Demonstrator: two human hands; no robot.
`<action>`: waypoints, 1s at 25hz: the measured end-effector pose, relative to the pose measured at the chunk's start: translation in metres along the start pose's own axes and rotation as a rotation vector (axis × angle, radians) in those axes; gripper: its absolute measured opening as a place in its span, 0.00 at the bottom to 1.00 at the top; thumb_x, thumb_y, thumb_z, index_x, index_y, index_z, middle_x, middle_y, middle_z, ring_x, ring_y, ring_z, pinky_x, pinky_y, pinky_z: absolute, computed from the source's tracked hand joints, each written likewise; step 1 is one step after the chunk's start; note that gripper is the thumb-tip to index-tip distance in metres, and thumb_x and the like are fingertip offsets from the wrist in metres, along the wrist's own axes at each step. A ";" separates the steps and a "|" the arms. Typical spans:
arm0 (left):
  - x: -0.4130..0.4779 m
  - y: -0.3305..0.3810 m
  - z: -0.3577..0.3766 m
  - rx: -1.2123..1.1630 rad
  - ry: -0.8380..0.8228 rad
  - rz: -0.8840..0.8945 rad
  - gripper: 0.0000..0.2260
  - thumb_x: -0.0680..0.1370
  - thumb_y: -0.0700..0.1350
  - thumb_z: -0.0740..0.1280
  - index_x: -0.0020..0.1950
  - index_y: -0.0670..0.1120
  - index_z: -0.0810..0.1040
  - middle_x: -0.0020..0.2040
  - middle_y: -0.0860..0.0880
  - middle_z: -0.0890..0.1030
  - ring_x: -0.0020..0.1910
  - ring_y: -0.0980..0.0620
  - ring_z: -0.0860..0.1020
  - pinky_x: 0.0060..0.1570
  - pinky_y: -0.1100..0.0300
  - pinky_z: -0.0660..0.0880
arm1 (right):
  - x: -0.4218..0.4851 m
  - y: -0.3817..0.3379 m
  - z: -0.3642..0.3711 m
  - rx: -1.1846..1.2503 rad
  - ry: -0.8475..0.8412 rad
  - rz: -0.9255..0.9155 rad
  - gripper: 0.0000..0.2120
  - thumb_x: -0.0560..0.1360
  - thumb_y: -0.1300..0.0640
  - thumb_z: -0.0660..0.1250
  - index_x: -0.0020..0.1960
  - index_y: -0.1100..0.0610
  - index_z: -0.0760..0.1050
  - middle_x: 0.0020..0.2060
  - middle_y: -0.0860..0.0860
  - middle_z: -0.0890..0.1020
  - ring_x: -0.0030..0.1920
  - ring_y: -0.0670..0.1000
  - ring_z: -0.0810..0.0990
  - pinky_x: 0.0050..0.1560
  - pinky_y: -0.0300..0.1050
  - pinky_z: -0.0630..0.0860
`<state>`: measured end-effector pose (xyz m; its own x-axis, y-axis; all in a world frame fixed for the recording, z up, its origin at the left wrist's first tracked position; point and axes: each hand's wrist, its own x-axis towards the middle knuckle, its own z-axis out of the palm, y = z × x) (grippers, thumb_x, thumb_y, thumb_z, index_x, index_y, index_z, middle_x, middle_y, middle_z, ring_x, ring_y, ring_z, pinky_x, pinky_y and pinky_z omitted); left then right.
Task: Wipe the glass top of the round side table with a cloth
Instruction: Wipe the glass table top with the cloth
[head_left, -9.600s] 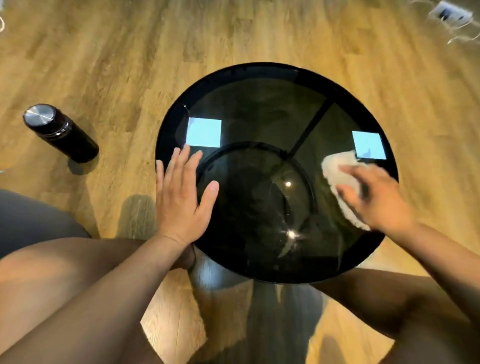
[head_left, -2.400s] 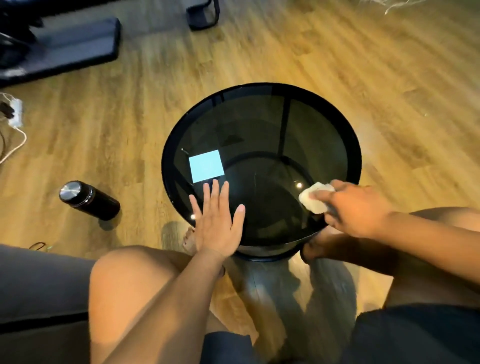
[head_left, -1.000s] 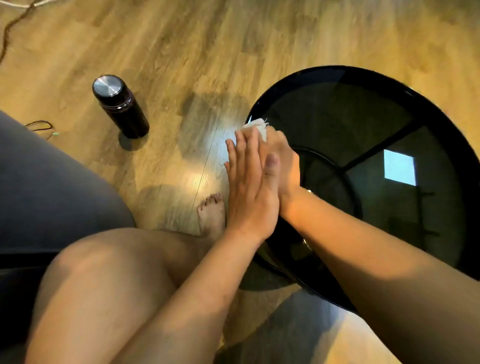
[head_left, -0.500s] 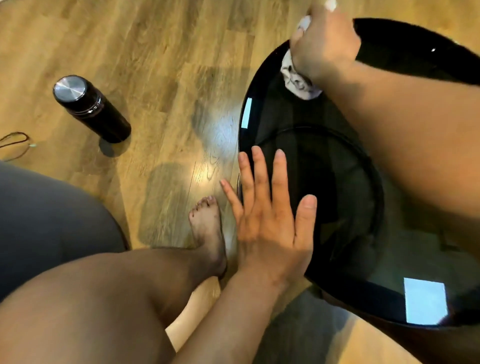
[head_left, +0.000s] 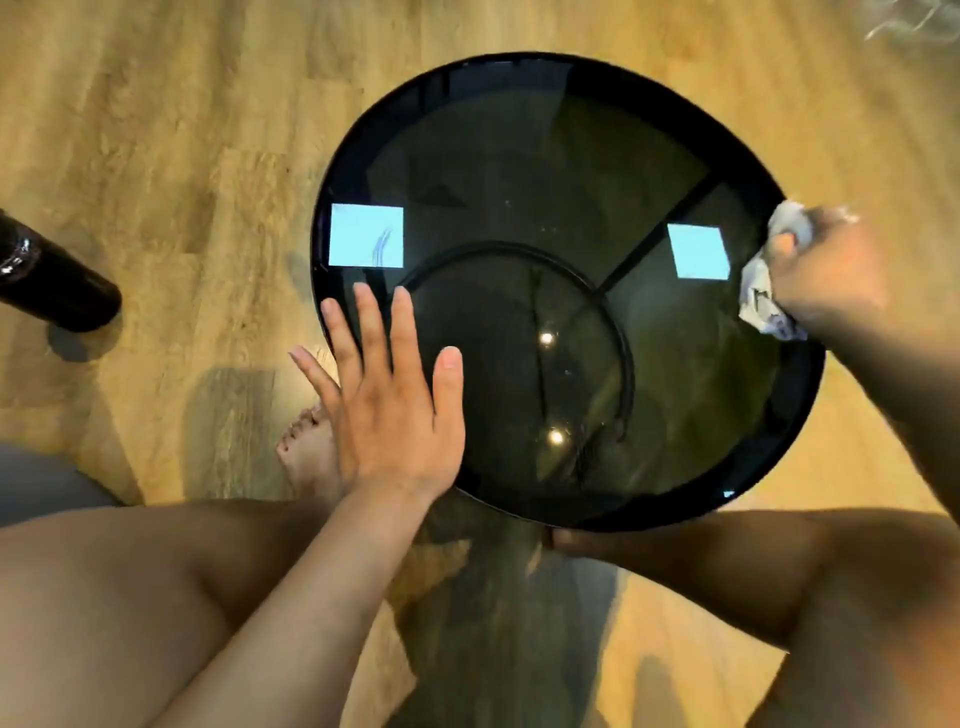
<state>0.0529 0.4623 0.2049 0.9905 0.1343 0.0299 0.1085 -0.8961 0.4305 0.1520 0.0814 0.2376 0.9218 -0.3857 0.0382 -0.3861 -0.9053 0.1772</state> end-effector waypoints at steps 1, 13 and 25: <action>-0.002 0.000 -0.002 0.016 -0.027 0.007 0.32 0.79 0.60 0.38 0.81 0.47 0.51 0.81 0.42 0.48 0.80 0.41 0.42 0.73 0.39 0.33 | -0.026 -0.008 -0.012 0.312 0.062 0.041 0.13 0.75 0.47 0.56 0.51 0.55 0.71 0.43 0.61 0.79 0.42 0.63 0.79 0.46 0.56 0.78; -0.046 -0.050 -0.030 0.107 -0.095 -0.028 0.34 0.78 0.64 0.37 0.81 0.49 0.45 0.81 0.42 0.43 0.79 0.41 0.39 0.73 0.35 0.35 | -0.283 -0.102 -0.037 0.338 -0.005 -0.308 0.19 0.71 0.48 0.64 0.60 0.53 0.77 0.45 0.58 0.79 0.43 0.61 0.78 0.42 0.52 0.74; -0.057 0.007 -0.014 0.425 -0.202 0.570 0.31 0.80 0.65 0.41 0.80 0.51 0.55 0.81 0.43 0.53 0.80 0.41 0.46 0.73 0.32 0.40 | -0.168 0.038 -0.021 0.826 -0.109 0.322 0.24 0.81 0.47 0.60 0.74 0.52 0.63 0.65 0.58 0.75 0.53 0.63 0.78 0.40 0.39 0.73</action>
<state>-0.0041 0.4547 0.2186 0.8949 -0.4446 -0.0397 -0.4445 -0.8957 0.0095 -0.0168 0.1156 0.2587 0.7722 -0.6203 -0.1377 -0.5661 -0.5733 -0.5923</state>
